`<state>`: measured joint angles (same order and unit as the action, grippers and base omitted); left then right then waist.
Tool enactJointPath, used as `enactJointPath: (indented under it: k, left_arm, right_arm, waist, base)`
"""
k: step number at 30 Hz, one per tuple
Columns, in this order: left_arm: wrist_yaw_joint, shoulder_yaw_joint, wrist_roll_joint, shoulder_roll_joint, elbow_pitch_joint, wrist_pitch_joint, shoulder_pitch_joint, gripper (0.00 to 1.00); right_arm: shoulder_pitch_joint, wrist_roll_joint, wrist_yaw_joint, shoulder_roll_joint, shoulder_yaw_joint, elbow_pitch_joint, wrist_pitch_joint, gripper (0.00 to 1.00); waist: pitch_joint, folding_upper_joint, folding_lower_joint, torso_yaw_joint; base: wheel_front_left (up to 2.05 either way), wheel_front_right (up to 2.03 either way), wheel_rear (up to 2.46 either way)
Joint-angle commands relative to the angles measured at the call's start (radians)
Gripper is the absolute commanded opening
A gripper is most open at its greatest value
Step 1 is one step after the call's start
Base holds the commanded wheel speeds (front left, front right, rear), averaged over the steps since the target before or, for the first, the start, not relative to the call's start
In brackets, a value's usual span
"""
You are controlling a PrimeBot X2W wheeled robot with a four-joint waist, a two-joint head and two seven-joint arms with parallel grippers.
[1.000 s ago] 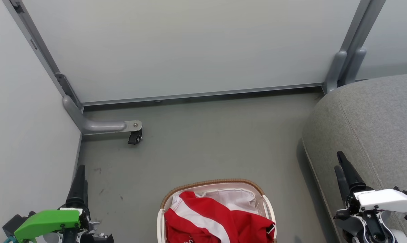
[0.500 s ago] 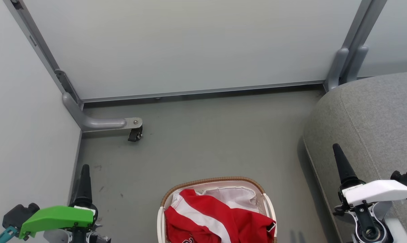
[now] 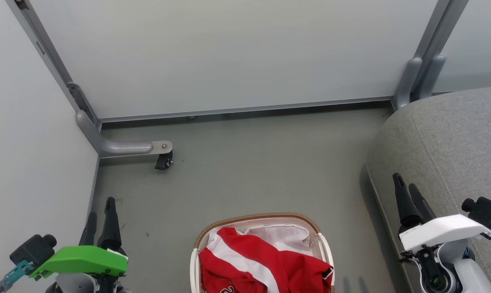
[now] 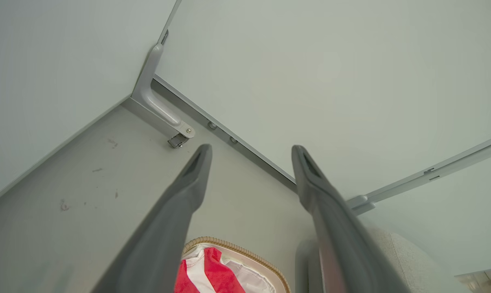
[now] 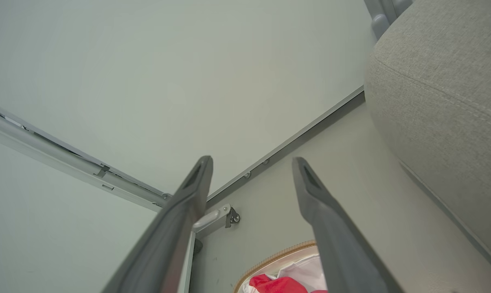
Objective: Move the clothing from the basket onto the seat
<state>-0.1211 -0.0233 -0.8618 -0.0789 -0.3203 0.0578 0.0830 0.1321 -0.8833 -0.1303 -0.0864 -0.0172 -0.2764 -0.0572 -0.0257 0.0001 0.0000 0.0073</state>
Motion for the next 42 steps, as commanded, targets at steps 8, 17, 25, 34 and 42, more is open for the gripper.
enactJointPath:
  k: [8,17,25,34,42]
  left_arm:
    - [0.016,0.040,0.136,-0.029,0.007,0.034,0.002,1.00]
    - [0.036,0.078,0.252,-0.046,0.020,0.061,-0.005,1.00]
    - [0.052,0.096,0.334,-0.055,0.024,0.083,-0.009,1.00]
    - [0.057,0.108,0.424,-0.059,0.029,0.107,-0.019,1.00]
    - [0.050,0.106,0.495,-0.052,0.029,0.125,-0.032,1.00]
  right_arm:
    - [0.011,0.137,0.000,-0.013,0.020,-0.003,-0.034,1.00]
    - [0.009,0.262,0.000,-0.013,0.026,-0.011,-0.062,1.00]
    - [0.006,0.367,0.000,-0.015,0.025,-0.017,-0.083,1.00]
    - [0.003,0.472,-0.001,-0.019,0.036,-0.027,-0.107,1.00]
    - [-0.009,0.551,0.000,-0.017,0.043,-0.029,-0.126,1.00]
  waist:
    - [0.000,-0.0001,0.0000,0.000]
    - [-0.001,-0.0001,0.0000,0.000]
    - [-0.005,-0.0001,0.0000,0.002]
    - [-0.002,-0.0001,0.0000,0.004]
    - [0.003,-0.0001,0.0000,0.006]
  base:
    - [0.00,0.00,0.00]
    - [0.00,0.00,0.00]
    - [0.00,0.00,0.00]
    - [0.00,0.00,0.00]
    - [0.00,0.00,0.00]
